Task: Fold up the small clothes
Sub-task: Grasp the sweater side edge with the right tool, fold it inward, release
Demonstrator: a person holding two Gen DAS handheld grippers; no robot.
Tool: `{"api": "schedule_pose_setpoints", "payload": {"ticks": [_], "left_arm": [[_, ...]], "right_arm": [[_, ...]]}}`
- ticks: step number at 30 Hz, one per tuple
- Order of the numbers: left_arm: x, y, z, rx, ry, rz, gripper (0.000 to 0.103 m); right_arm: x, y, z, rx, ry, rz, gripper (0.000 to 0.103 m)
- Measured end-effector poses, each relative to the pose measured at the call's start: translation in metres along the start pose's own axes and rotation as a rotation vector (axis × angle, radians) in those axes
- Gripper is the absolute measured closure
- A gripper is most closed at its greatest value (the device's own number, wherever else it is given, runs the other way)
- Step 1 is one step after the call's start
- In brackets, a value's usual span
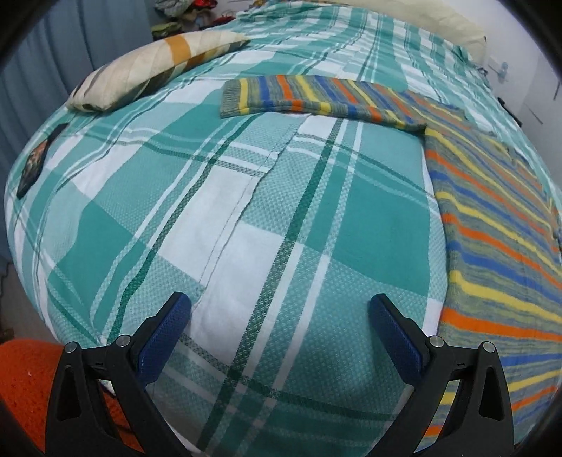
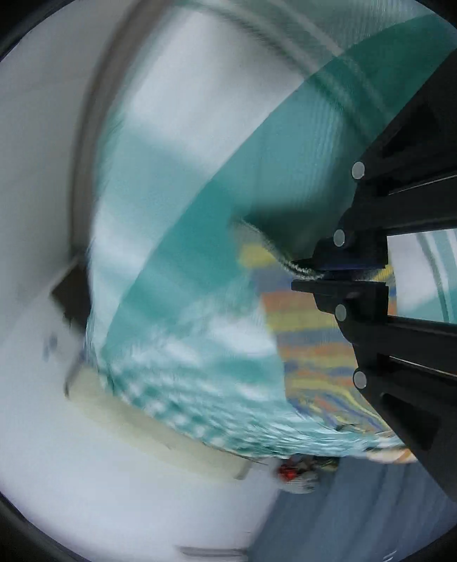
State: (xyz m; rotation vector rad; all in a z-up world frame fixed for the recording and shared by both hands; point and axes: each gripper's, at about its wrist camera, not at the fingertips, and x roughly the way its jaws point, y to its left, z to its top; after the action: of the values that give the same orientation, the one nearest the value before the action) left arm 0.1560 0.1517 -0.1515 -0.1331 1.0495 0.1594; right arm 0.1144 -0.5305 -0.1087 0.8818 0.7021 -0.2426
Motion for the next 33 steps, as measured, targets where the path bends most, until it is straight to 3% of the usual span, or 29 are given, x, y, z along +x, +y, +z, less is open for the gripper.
{"api": "schedule_pose_setpoints", "payload": {"ticks": [3,6,10,11,12,13,16,19,21,24,25,26,27,28,29,31,33], "left_arm": [[0.0,0.003,0.001,-0.022,0.003,-0.018,0.001],[-0.002,0.004,0.003,-0.029,0.001,-0.042,0.001],[-0.003,0.006,0.002,-0.029,0.004,-0.048,0.001],[-0.003,0.006,0.001,-0.027,0.005,-0.044,0.001],[-0.003,0.007,0.001,-0.025,0.005,-0.04,0.001],[-0.004,0.008,0.001,-0.026,0.004,-0.039,0.001],[-0.004,0.012,0.002,-0.045,0.008,-0.058,0.001],[-0.002,0.012,0.005,-0.051,0.011,-0.065,0.001],[-0.001,0.009,0.006,-0.044,0.009,-0.059,0.001],[0.003,0.003,0.005,-0.021,0.012,-0.036,0.001],[0.004,0.001,0.004,-0.008,0.013,-0.026,0.001],[0.005,-0.001,0.002,0.011,0.011,-0.012,0.001],[0.005,-0.003,0.001,0.024,0.008,-0.003,0.001],[0.005,-0.003,0.0,0.031,0.008,0.001,0.001],[0.005,-0.003,-0.002,0.038,0.007,0.004,0.001],[0.005,-0.003,-0.003,0.037,0.007,0.005,0.001],[0.007,-0.004,-0.003,0.039,0.011,0.009,0.001]], "right_arm": [[-0.01,0.078,0.005,-0.168,0.001,0.087,0.099],[-0.001,0.174,-0.007,-0.337,0.077,0.204,0.099],[0.039,0.293,-0.063,-0.48,0.235,0.37,0.095],[0.052,0.311,-0.077,-0.496,0.289,0.385,0.079],[0.065,0.325,-0.088,-0.508,0.328,0.387,0.05],[0.074,0.336,-0.097,-0.53,0.35,0.378,0.043],[0.072,0.339,-0.099,-0.552,0.326,0.391,0.043],[0.088,0.333,-0.084,-0.532,0.319,0.336,0.046],[0.105,0.311,-0.078,-0.49,0.359,0.293,0.055],[0.149,0.272,-0.075,-0.375,0.454,0.226,0.057],[0.165,0.244,-0.084,-0.339,0.485,0.142,0.057],[0.178,0.226,-0.089,-0.323,0.501,0.054,0.062],[0.191,0.204,-0.095,-0.307,0.517,-0.047,0.096],[0.194,0.186,-0.098,-0.285,0.51,-0.084,0.103],[0.187,0.172,-0.094,-0.234,0.461,-0.054,0.103],[0.175,0.172,-0.084,-0.208,0.397,-0.032,0.093],[0.164,0.192,-0.069,-0.29,0.344,-0.014,0.093]]}}
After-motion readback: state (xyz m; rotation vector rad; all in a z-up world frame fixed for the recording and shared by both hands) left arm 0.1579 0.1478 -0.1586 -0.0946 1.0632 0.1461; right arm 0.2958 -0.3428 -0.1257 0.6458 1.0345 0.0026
